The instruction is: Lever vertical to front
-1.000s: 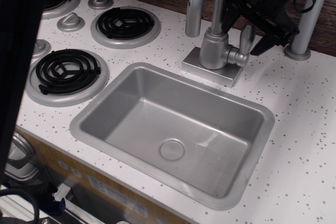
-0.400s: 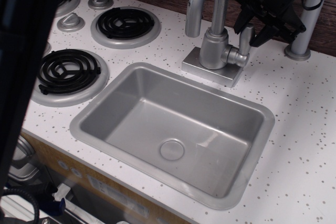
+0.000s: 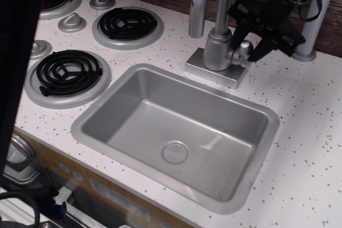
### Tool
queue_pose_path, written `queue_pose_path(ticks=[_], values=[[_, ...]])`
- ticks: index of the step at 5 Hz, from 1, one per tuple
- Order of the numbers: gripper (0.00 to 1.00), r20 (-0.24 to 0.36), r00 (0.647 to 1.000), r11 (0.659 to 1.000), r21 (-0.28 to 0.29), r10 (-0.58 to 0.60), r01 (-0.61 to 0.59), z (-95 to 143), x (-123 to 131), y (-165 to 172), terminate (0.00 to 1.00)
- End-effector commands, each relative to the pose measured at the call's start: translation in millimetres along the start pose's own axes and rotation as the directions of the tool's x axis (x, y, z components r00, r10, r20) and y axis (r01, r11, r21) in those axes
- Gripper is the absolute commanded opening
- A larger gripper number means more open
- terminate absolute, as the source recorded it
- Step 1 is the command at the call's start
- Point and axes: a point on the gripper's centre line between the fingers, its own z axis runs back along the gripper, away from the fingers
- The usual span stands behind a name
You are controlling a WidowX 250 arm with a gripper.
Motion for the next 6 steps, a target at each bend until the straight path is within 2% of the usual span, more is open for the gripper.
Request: queue_pose_path(ticks=[1,3,4,5,6], values=[[0.0,-0.053,0.997,0.995,-0.083,0.057,-0.061,-10,-4,12,0.0],[0.0,-0.051,0.996,0.988,-0.136,0.073,-0.08,-27,-9,12,0.0],[0.0,-0.041,0.996,0.989,-0.124,0.076,-0.08,-23,-10,12,0.0],[1.0,-0.048,0.992,0.989,-0.083,0.115,-0.119,-11,-18,12,0.0],[1.0,-0.042,0.984,0.983,-0.052,0.173,-0.175,0,-32,12,0.0]])
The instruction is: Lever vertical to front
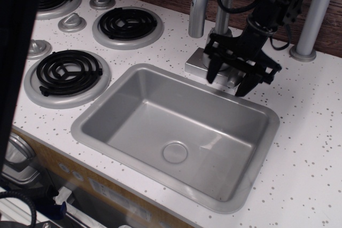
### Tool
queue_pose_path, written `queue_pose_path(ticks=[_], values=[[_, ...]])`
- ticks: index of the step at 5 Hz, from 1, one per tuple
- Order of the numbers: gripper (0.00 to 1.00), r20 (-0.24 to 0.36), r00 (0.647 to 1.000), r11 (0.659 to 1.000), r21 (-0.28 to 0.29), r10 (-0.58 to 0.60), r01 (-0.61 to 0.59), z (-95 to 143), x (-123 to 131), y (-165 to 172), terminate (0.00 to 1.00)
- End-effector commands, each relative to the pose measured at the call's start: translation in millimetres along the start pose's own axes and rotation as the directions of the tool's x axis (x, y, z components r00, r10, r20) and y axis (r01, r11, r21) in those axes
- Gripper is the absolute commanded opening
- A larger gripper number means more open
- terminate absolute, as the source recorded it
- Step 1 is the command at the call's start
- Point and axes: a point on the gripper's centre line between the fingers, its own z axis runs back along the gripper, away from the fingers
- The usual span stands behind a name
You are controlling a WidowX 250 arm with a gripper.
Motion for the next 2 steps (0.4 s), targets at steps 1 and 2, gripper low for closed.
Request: queue_pose_path(ticks=[1,2], values=[[1.0,0.093,0.995,0.999,-0.03,0.048,-0.045,36.0,-5.0,8.2,0.0],[1.0,0.103,0.993,0.998,-0.035,0.062,-0.059,33.5,-11.7,7.9,1.0]])
